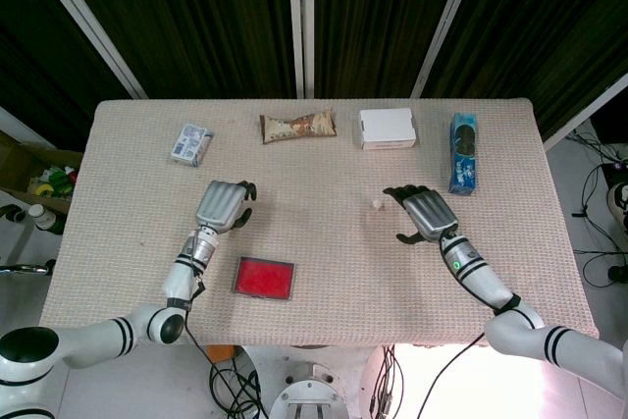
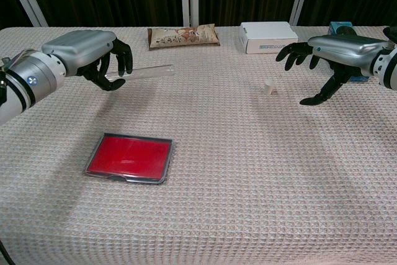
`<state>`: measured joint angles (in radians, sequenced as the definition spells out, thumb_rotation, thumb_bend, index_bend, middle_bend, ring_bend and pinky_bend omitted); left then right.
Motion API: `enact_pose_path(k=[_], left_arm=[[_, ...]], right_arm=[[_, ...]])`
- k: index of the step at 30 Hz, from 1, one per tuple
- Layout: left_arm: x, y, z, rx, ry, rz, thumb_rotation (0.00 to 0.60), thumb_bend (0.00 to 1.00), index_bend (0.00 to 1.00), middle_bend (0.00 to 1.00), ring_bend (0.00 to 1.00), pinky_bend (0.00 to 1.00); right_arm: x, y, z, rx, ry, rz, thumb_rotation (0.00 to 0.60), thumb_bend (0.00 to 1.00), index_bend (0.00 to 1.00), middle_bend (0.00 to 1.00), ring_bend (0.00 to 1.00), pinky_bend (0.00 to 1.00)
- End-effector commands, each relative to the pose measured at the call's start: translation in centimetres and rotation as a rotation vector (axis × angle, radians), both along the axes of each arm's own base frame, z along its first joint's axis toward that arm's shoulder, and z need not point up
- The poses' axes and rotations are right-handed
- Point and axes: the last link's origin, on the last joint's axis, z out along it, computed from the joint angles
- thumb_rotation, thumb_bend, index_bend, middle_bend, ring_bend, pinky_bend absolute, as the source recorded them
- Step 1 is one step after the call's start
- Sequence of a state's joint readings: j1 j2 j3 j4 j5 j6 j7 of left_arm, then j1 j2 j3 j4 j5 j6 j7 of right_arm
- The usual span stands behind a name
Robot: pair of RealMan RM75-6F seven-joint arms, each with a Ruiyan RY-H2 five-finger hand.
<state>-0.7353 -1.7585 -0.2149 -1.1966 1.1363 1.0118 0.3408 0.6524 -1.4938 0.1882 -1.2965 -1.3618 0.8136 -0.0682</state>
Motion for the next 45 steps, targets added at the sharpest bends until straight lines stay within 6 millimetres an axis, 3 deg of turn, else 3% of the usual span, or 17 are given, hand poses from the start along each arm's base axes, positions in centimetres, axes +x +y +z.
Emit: enact_pose_path(k=[1, 6, 9, 11, 15, 21, 45], left_arm=[[0.0, 0.0, 0.0, -0.001, 0.000, 0.000, 0.600, 0.55, 0.63, 0.62, 0.63, 0.87], [0.0, -0.1, -0.1, -0.003, 0.001, -0.002, 0.600, 0.55, 0.63, 0.62, 0.63, 0.87], [0.0, -0.1, 0.0, -0.001, 0.005, -0.004, 0.600, 0.55, 0.63, 0.62, 0.63, 0.87], [0.0, -0.1, 0.1, 0.003, 0.005, 0.000, 0.600, 0.55, 0.63, 0.62, 0.63, 0.87], [-0.1, 0.0, 0.2, 0.005, 0.002, 0.009, 0.600, 0.55, 0.63, 0.62, 0.63, 0.87], [-0.5, 0.1, 0.4, 0.006, 0.006, 0.024, 0.600, 0.55, 0.63, 0.62, 0.63, 0.87], [-0.6, 0.1, 0.2, -0.008, 0.006, 0.034, 0.600, 0.55, 0.63, 0.61, 0.63, 0.87]], right_arm=[[0.0, -0.2, 0.0, -0.001, 0.005, -0.004, 0.600, 0.14, 0.19, 0.26, 0.19, 0.30], [0.3, -1.1, 0.0, -0.014, 0.022, 0.005, 0.600, 0.14, 0.22, 0.28, 0.21, 0.30], [0.7, -2.1, -0.6, -0.016, 0.071, 0.034, 0.600, 0.15, 0.25, 0.33, 0.29, 0.32], [1.3, -2.8, -1.2, -0.022, 0.102, 0.058, 0.600, 0.15, 0.27, 0.40, 0.40, 0.40], [2.2, -3.6, -2.4, -0.019, 0.124, 0.086, 0.600, 0.18, 0.34, 0.61, 0.69, 0.66], [3.1, -4.2, -3.7, -0.008, 0.116, 0.101, 0.600, 0.23, 0.41, 0.76, 0.87, 0.86], [2.4, -5.0, -4.2, -0.002, 0.126, 0.076, 0.600, 0.31, 0.44, 0.81, 0.92, 0.93]])
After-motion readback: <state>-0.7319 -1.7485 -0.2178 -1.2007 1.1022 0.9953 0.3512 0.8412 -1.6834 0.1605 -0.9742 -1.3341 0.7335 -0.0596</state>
